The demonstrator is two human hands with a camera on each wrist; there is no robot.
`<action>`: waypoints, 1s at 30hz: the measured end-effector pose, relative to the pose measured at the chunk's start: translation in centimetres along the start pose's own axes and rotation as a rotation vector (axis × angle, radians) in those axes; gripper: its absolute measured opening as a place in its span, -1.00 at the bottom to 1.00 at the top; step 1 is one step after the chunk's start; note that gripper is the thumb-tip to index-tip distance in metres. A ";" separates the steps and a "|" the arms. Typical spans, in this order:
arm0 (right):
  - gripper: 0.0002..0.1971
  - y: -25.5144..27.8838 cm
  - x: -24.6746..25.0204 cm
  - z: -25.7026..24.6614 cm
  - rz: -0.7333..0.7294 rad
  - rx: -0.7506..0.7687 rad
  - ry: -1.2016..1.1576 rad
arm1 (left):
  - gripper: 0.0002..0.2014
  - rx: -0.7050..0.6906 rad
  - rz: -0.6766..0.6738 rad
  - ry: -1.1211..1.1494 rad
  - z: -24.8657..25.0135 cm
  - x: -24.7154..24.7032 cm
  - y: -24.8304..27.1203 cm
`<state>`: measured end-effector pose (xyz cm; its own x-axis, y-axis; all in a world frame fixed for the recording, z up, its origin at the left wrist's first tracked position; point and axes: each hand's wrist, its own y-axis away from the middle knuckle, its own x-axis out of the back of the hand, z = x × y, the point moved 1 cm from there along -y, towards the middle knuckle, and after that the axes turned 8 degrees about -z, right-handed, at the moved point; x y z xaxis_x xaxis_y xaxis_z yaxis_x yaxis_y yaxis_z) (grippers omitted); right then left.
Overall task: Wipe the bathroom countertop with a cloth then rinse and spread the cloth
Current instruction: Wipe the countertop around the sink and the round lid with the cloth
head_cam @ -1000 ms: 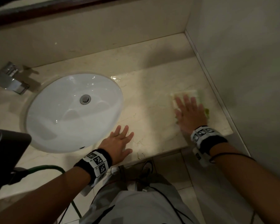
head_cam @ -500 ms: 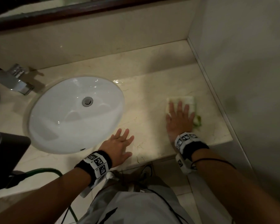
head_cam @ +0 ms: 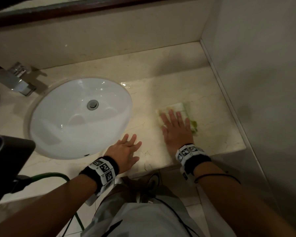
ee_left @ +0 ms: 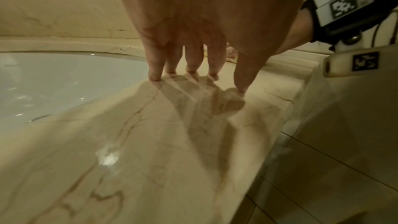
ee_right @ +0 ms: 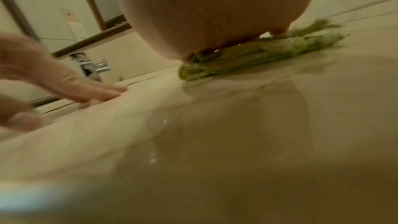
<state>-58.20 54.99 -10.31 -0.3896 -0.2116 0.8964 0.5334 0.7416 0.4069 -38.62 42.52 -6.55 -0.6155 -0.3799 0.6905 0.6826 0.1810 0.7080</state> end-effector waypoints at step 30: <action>-0.42 1.1 -2.2 -5.7 -0.025 0.192 0.080 | -0.48 -0.108 0.092 0.138 -2.4 1.0 0.5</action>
<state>-52.44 52.61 -10.86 -0.3355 -0.2757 0.9008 0.3683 0.8417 0.3948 -37.98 40.05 -5.89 -0.4936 -0.4880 0.7199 0.7764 0.1256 0.6176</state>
